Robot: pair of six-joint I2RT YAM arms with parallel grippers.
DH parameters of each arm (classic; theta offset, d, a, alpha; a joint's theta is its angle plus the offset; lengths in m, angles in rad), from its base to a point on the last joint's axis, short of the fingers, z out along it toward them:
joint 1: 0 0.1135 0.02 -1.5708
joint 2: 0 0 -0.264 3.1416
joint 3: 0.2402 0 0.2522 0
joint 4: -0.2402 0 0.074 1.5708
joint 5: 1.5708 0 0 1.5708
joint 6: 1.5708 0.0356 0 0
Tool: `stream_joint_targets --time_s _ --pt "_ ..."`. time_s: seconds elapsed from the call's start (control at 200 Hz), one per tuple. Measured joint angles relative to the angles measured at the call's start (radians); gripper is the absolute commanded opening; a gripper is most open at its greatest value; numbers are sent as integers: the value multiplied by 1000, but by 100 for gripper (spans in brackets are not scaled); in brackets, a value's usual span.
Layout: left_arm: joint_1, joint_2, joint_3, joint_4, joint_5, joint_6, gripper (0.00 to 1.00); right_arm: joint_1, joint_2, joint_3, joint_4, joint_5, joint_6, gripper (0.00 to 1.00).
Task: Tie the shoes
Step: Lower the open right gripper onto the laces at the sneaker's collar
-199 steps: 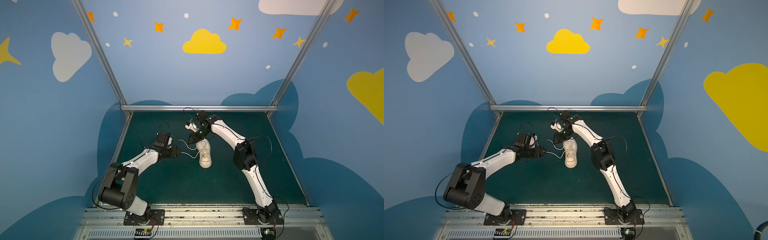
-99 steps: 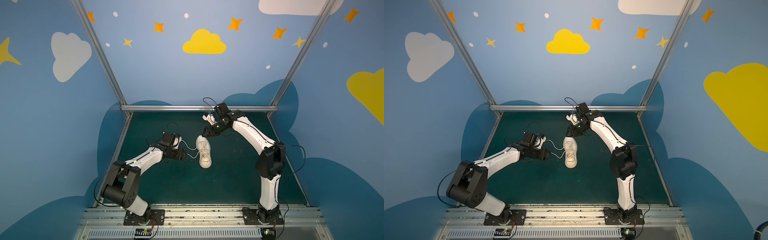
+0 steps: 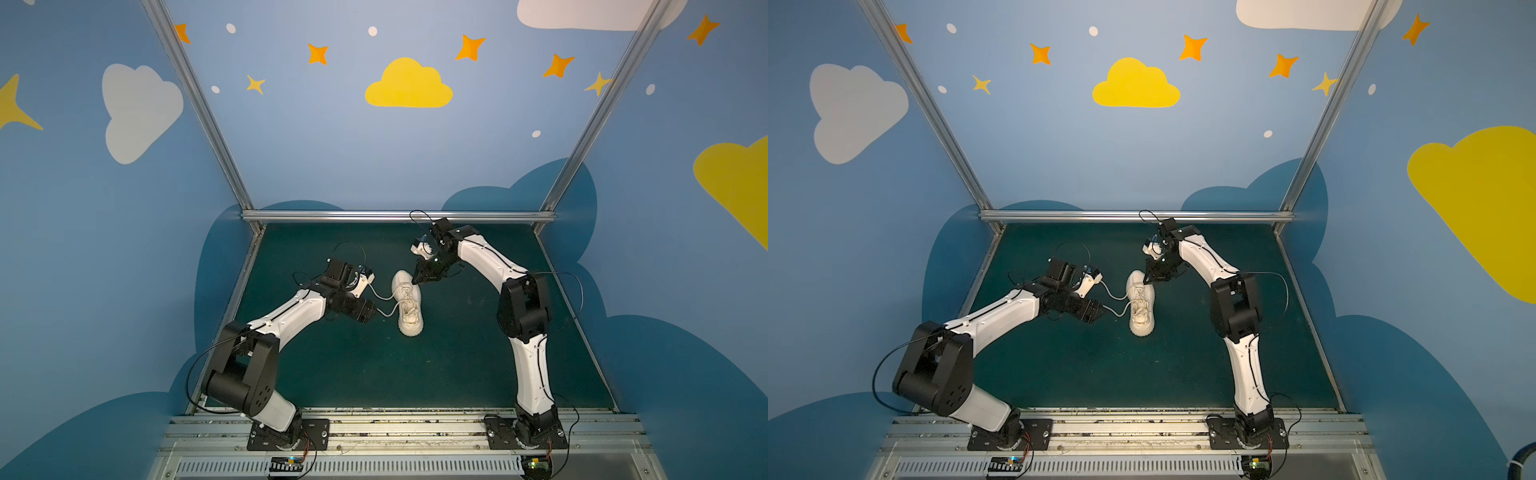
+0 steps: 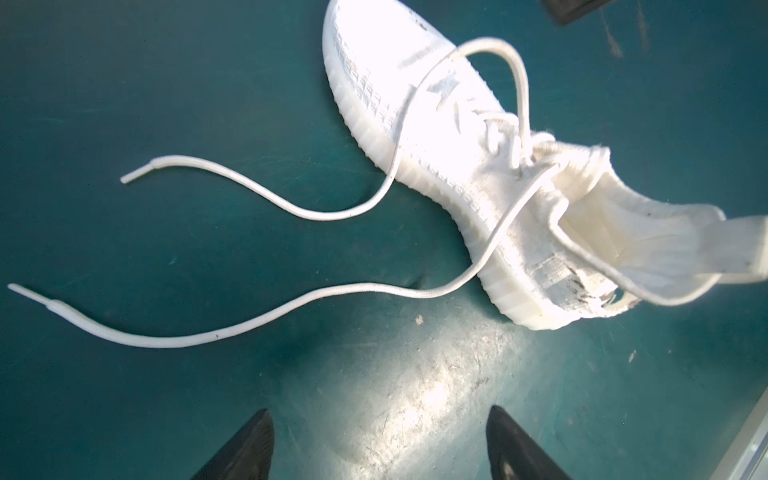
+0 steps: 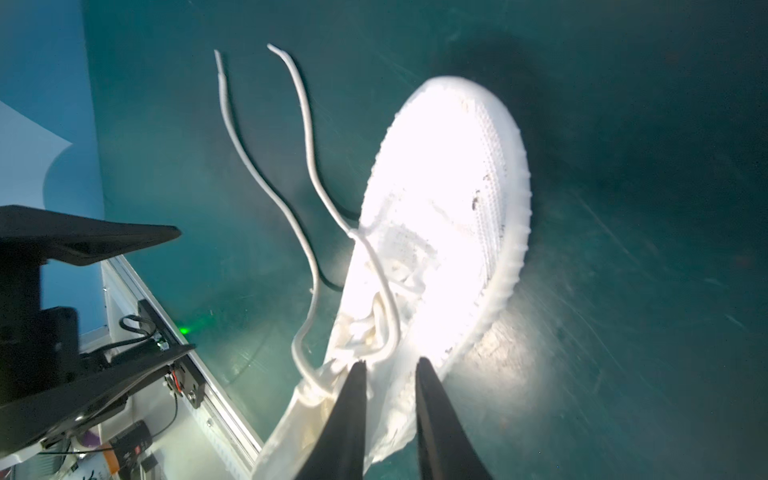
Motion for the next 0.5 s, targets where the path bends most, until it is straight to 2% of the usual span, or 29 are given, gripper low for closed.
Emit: stream_joint_targets --time_s 0.18,0.335,0.39,0.501 --pt "0 0 -10 -5 -2 5 80 4 40 50 -20 -32 -8 22" --pt "0 -1 -21 -6 -2 4 80 4 58 84 -27 -53 -11 10" --pt "0 -1 -22 -6 -2 4 80 5 58 80 -30 -60 -9 11" --pt "0 0 -23 -4 -1 4 80 8 58 52 -26 -67 -10 20"
